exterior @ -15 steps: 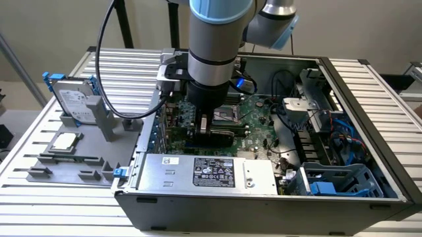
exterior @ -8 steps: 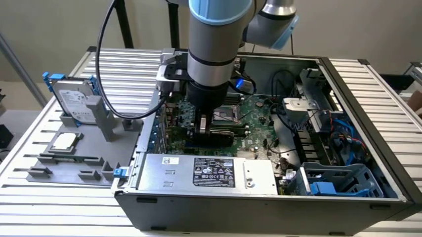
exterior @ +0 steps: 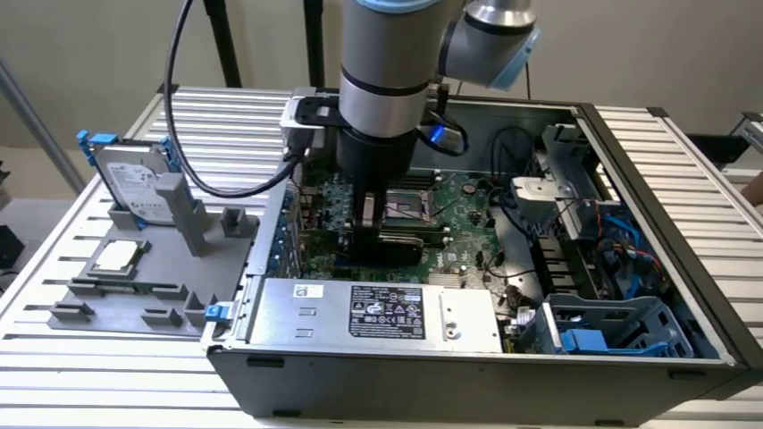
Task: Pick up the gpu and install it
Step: 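Press down on the gpu until it lock into place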
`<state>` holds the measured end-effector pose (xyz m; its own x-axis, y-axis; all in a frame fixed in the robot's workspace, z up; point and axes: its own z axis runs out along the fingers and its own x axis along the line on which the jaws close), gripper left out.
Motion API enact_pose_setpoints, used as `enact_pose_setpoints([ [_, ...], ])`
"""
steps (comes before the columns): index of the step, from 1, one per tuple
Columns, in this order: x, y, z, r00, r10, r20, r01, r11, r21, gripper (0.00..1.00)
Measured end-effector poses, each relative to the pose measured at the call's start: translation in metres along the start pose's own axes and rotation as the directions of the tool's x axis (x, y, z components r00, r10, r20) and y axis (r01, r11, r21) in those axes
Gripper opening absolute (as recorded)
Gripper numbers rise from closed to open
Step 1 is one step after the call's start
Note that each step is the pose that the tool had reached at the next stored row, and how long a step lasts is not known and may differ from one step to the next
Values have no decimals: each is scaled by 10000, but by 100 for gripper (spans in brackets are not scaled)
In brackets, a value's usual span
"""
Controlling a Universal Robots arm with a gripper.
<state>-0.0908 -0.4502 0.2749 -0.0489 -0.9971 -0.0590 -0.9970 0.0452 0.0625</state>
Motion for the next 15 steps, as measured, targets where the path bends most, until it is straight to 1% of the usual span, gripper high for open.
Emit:
enact_pose_setpoints([
  [3,-8,8,-136,10000,0,-1,0,10000,-1,100],
  [4,-12,13,-207,10000,0,-1,0,10000,-1,0],
  [6,-14,14,-233,10000,-1,0,1,10000,-1,0],
  [15,-14,14,-235,10000,-1,-1,1,10000,-1,0],
])
